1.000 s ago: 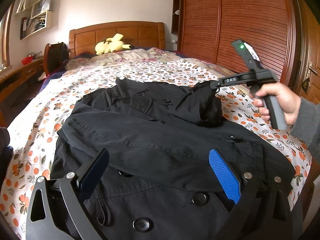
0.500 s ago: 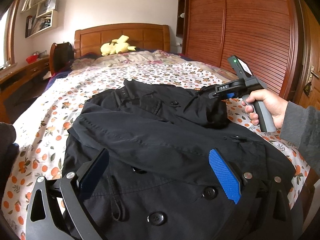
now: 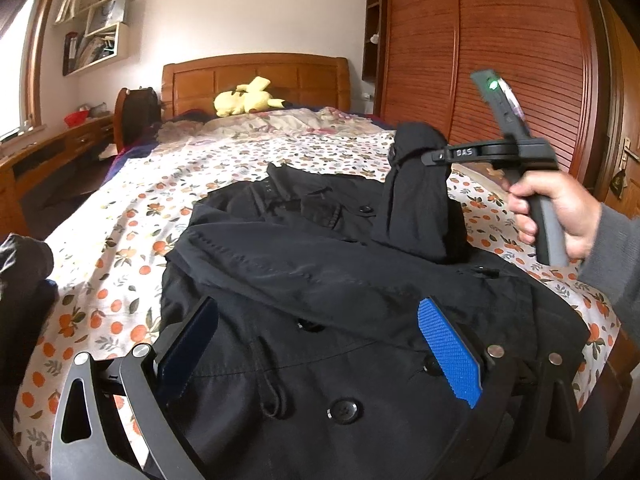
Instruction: Fold large clothes
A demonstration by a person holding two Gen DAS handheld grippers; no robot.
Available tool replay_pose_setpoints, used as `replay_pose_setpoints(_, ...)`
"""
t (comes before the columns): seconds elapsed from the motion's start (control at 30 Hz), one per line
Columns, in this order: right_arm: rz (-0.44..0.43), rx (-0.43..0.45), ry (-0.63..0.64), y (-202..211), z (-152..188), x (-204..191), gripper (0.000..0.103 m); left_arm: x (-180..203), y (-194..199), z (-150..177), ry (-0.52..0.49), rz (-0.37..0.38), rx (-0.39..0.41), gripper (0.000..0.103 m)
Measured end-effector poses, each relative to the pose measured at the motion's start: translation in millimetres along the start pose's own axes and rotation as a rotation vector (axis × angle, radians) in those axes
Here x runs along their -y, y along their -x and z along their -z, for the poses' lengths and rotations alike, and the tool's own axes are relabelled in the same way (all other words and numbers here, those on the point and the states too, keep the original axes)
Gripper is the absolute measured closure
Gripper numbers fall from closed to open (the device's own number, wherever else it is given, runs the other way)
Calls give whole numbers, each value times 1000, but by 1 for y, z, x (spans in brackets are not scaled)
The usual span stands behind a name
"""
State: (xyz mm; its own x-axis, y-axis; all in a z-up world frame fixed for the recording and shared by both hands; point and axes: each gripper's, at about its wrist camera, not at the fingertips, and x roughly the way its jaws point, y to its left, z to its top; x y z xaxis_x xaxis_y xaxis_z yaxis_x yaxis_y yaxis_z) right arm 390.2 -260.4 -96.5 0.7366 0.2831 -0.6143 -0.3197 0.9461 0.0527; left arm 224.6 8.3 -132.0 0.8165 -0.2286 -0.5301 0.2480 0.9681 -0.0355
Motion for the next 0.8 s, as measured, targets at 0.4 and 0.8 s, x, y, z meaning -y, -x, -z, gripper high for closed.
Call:
replay_pose_setpoints(0.4, -133, -14, 105, 41, 32, -75, 93, -20, 14, 4, 25, -54, 7, 2)
replay_pose_setpoints(0.8, -181, -88, 160, 75, 91, -103, 53, -30, 15, 8, 38, -88, -2, 2)
